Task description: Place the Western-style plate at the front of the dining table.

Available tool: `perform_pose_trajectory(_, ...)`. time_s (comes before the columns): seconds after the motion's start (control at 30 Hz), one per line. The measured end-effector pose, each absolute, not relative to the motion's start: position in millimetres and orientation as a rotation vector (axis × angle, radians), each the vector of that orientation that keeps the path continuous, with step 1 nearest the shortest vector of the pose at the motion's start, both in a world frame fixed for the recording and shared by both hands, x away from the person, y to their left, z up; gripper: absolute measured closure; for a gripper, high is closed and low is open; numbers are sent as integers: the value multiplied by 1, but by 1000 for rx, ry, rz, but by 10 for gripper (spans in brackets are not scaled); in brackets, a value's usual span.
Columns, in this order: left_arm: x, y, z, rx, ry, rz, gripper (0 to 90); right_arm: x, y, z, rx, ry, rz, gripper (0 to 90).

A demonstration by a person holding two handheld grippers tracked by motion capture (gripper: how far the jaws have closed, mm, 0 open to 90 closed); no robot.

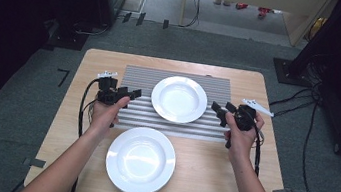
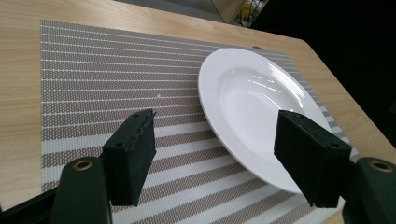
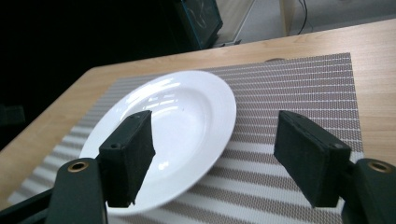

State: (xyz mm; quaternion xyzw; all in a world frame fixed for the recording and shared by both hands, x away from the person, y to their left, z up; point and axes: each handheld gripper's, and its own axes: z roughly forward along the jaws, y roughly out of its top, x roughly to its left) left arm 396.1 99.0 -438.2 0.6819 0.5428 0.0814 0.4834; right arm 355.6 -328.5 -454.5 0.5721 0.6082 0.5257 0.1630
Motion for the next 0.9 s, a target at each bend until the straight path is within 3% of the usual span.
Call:
perform_pose_trajectory(0.47,343,128,-437,1662,1290,265,215,309,-345,-443,1579,1793,1493,200)
perform_pose_trajectory(0.77,317,150,-441,1646,1322,303,118,281,-361,-446,1559,1789,1446,194)
perform_pose_trajectory(0.9,305,161,-444,1643,1327,326,115,270,-366,-450,1560,1791,1436,193)
